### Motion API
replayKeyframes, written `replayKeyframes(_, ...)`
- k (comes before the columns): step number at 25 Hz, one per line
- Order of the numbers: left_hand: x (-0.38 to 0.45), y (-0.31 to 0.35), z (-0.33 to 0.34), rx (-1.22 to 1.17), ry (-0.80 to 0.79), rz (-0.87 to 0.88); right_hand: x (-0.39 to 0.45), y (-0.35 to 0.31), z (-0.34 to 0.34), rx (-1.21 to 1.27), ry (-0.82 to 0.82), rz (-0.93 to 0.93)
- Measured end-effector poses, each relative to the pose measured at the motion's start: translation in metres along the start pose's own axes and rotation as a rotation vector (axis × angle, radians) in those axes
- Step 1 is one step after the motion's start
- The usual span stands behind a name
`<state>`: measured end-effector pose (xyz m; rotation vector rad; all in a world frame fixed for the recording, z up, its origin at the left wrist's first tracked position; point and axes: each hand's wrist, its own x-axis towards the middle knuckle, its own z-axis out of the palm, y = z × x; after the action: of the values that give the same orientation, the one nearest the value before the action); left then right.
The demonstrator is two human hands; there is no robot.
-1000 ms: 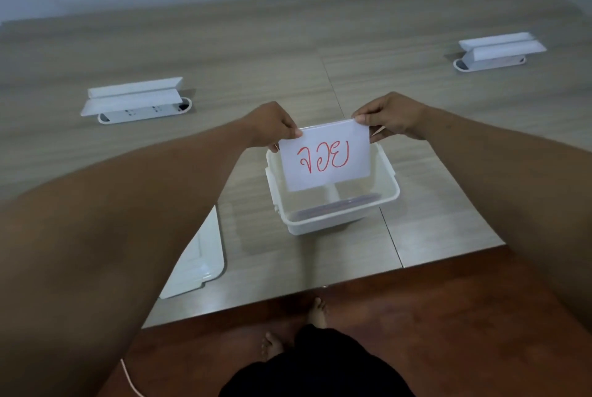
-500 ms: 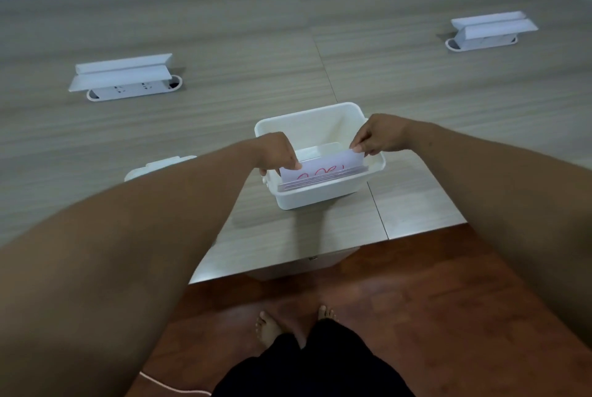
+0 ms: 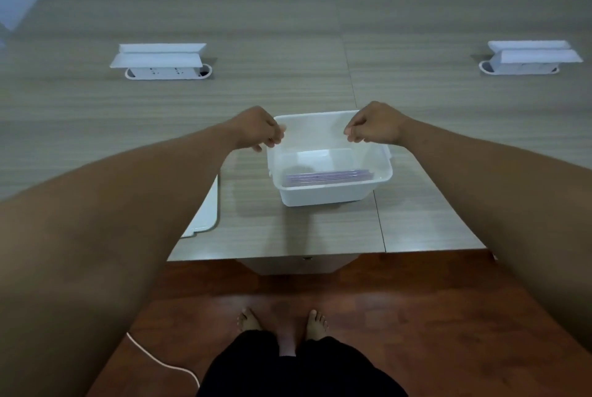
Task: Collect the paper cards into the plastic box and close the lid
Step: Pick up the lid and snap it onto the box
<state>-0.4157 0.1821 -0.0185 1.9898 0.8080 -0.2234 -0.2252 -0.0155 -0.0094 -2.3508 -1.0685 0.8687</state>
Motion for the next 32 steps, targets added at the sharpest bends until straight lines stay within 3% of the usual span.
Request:
replayKeyframes(4,-0.011,-0.024,-0.049,-0.095,0.168,-0.027,0.014,-0.06,0.013,-0.021,0.049,-0.095)
replayKeyframes(10,-0.019,-0.103,-0.118,-0.015,0.245,-0.106,0.051,-0.15,0.07,-0.065,0.052,-0.148)
replayKeyframes(17,-0.032,-0.233,-0.156,0.24,0.352,-0.32,0.097,-0.198,0.185,-0.14,0.041,-0.076)
replayKeyframes(21,-0.043,-0.284,-0.127,0.272,0.366,-0.506,0.103,-0.196,0.246,-0.226,-0.08,0.118)
replayKeyframes(25,-0.044,-0.316,-0.095,0.188,0.358,-0.596,0.1,-0.186,0.292,0.0,-0.14,0.376)
replayKeyframes(28,-0.046,-0.323,-0.078,0.102,0.388,-0.585,0.099,-0.175,0.315,0.379,-0.071,0.511)
replayKeyframes(32,-0.05,-0.309,-0.077,0.05,0.425,-0.499,0.101,-0.171,0.297,0.521,-0.006,0.524)
